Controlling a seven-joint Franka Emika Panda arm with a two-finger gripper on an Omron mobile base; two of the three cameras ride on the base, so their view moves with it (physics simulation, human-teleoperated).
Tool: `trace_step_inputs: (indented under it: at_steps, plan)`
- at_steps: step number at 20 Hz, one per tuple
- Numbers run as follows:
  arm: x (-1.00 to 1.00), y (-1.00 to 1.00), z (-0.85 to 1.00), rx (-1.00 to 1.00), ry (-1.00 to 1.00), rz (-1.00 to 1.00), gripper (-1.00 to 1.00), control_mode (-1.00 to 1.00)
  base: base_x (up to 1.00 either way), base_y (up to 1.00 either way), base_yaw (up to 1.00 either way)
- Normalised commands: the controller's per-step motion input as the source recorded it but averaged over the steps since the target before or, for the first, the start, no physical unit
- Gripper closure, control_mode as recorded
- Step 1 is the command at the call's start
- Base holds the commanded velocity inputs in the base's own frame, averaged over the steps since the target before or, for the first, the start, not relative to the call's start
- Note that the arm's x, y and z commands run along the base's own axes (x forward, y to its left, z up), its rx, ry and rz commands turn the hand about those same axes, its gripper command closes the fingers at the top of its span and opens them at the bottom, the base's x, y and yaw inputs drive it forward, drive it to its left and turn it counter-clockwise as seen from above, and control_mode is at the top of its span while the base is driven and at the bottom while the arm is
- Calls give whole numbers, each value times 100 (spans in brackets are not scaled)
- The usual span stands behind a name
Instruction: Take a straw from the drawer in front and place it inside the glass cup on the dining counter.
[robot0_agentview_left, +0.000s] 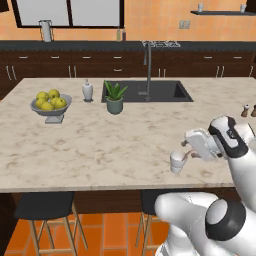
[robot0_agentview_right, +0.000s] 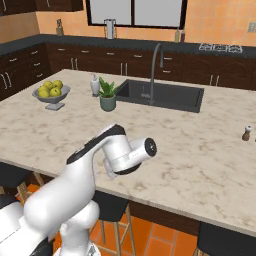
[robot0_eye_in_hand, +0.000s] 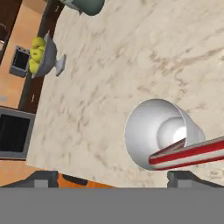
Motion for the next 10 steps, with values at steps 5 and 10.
trace_step_inputs:
  at_steps: [5,10]
  plan:
    - [-51,0,0,-21,3,-5,-100,-100,0,0,0]
    - [-31,4,8,-19,2,-3,-100,-100,0,0,0]
